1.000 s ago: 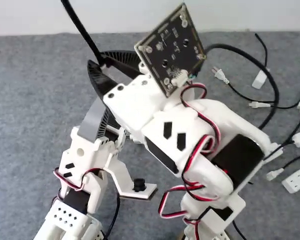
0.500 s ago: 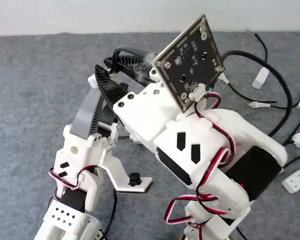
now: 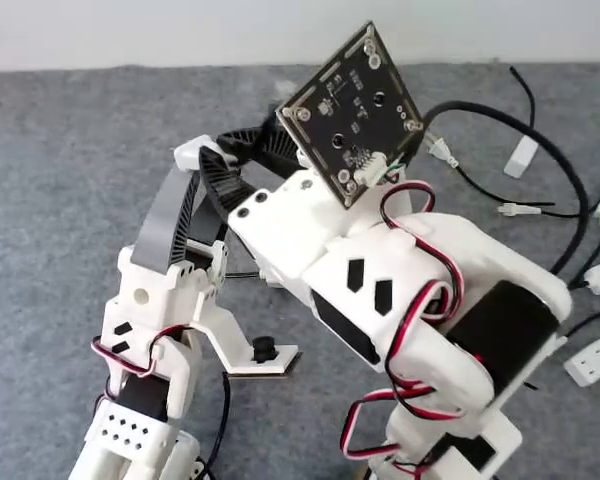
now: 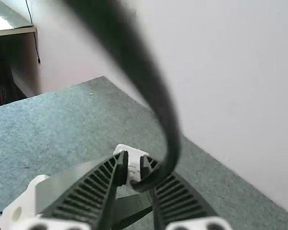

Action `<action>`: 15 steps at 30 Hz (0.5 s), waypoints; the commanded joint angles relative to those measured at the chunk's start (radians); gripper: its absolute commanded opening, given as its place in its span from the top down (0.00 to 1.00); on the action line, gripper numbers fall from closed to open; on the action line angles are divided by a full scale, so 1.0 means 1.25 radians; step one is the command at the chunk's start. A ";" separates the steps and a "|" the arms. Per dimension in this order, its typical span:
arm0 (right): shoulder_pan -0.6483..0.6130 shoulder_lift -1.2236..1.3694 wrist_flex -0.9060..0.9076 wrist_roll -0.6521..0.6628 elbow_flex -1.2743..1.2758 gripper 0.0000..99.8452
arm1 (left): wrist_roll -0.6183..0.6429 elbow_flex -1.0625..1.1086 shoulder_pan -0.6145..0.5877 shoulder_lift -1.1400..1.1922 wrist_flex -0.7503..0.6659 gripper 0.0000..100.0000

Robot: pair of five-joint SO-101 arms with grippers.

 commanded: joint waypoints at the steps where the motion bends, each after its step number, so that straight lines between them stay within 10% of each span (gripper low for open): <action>1: 0.014 -0.028 0.031 0.011 0.010 0.99 | 0.016 -0.023 -0.005 -0.002 -0.025 0.60; 15: 0.041 -0.052 0.033 0.011 0.059 0.99 | 0.011 -0.025 -0.005 -0.002 -0.025 0.60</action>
